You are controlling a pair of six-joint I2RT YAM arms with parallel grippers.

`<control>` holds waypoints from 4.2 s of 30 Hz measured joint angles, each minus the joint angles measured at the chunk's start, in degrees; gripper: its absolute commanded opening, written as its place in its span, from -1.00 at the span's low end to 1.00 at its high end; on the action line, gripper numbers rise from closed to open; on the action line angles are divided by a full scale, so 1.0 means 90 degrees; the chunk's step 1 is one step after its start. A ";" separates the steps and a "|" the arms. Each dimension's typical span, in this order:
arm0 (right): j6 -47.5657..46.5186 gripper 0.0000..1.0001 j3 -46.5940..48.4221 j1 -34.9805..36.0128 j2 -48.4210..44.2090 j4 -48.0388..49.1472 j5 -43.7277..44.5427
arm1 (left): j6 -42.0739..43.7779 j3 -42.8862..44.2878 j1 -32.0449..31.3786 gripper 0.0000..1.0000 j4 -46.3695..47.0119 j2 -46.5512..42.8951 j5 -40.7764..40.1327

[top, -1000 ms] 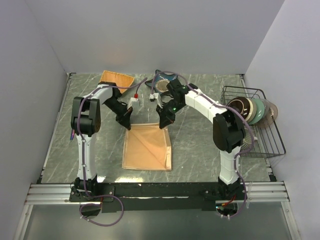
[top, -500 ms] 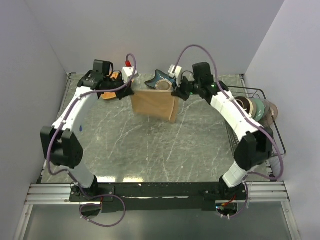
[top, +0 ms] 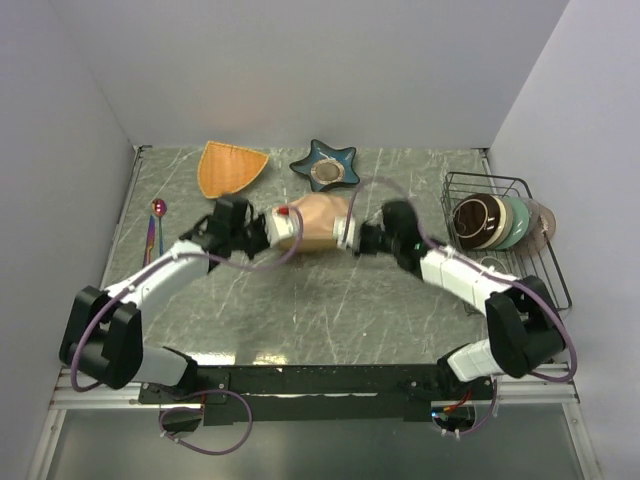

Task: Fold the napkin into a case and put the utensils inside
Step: Turn over the upper triangle folded napkin at the center of the board.

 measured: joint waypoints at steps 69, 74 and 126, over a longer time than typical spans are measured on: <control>-0.1401 -1.00 0.2572 -0.0075 0.0124 -0.1338 0.0374 | -0.0318 0.3208 0.0092 -0.99 -0.1309 0.0852 -0.0903; -0.1734 -1.00 0.1265 0.0112 -0.0413 -0.0877 0.0172 | 0.0005 0.1999 -0.0041 -0.99 -0.1018 0.0104 -0.0767; 0.2540 -0.13 0.0901 0.0668 -0.0636 -0.2948 0.0617 | -0.1270 0.0527 0.0340 -0.52 -0.3089 0.0432 0.1124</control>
